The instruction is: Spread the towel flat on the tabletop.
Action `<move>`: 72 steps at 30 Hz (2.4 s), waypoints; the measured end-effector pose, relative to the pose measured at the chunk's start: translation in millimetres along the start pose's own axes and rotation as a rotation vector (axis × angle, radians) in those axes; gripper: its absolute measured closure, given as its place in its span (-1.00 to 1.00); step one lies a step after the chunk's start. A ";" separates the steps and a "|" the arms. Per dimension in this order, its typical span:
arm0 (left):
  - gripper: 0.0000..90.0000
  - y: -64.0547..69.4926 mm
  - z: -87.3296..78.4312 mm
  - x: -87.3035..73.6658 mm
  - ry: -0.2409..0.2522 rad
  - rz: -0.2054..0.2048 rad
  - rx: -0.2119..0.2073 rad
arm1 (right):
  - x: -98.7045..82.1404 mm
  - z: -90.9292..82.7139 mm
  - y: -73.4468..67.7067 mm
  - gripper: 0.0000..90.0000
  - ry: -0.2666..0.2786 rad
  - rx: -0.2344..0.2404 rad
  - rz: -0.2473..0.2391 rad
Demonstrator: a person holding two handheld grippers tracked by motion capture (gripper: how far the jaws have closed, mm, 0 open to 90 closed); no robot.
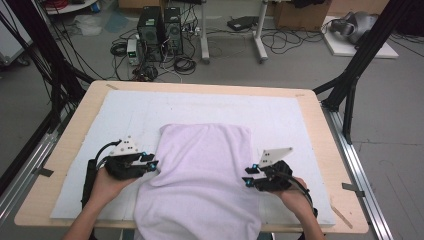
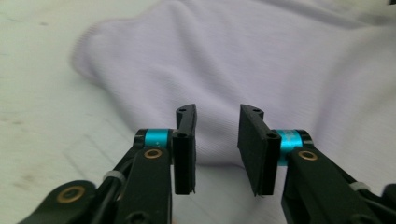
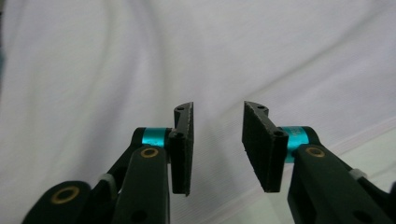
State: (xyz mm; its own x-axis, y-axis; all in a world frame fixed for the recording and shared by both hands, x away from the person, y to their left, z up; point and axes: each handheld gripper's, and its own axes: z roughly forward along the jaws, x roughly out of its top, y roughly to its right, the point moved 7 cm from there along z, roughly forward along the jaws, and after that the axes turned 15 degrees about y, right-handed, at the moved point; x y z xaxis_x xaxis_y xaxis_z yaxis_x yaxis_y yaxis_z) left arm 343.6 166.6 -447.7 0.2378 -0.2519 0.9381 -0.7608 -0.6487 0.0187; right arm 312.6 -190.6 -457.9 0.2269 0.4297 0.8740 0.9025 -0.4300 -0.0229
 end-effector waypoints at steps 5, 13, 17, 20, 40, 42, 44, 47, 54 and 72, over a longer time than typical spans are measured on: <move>0.53 -22.5 28.5 -14.9 -0.070 -0.047 0.084 | 1.0 18.6 35.9 0.32 -0.018 -0.053 0.040; 0.75 6.6 56.2 -9.0 -0.039 -0.080 -0.074 | -15.0 31.8 40.4 0.25 -0.090 -0.054 0.064; 0.52 0.0 51.0 4.0 0.038 -0.077 -0.017 | -13.6 27.3 43.1 0.25 -0.075 -0.066 0.066; 0.60 -24.4 47.6 -1.4 0.028 -0.124 0.099 | -11.0 26.4 47.9 0.26 -0.051 -0.082 0.073; 0.41 -16.2 67.5 2.8 -0.036 -0.108 0.044 | -4.0 42.6 65.4 0.53 -0.064 -0.108 0.049; 0.47 -25.8 65.7 3.5 -0.010 -0.131 0.079 | -2.7 40.8 68.2 0.48 -0.062 -0.120 0.058; 0.53 -33.2 66.7 -0.5 -0.026 -0.146 0.117 | 0.3 39.8 73.5 0.44 -0.056 -0.139 0.058; 0.66 -36.3 74.0 -13.1 -0.107 -0.144 0.134 | 4.4 44.6 83.7 0.38 -0.055 -0.159 0.075; 0.91 -46.2 73.8 -13.5 -0.108 -0.112 0.186 | 3.6 62.3 93.6 0.88 -0.094 -0.143 0.094; 0.30 -90.8 57.2 11.9 -0.087 -0.134 0.274 | 34.0 49.6 112.0 0.36 -0.089 -0.146 0.120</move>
State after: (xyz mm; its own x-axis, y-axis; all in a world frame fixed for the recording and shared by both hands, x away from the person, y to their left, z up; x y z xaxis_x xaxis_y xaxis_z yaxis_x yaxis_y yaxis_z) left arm 450.0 181.4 -458.0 0.3846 -0.2043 0.9002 -0.5311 -0.8466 0.0348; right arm 439.5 -184.8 -454.8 0.3666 0.4343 0.8228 0.8060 -0.5899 -0.0478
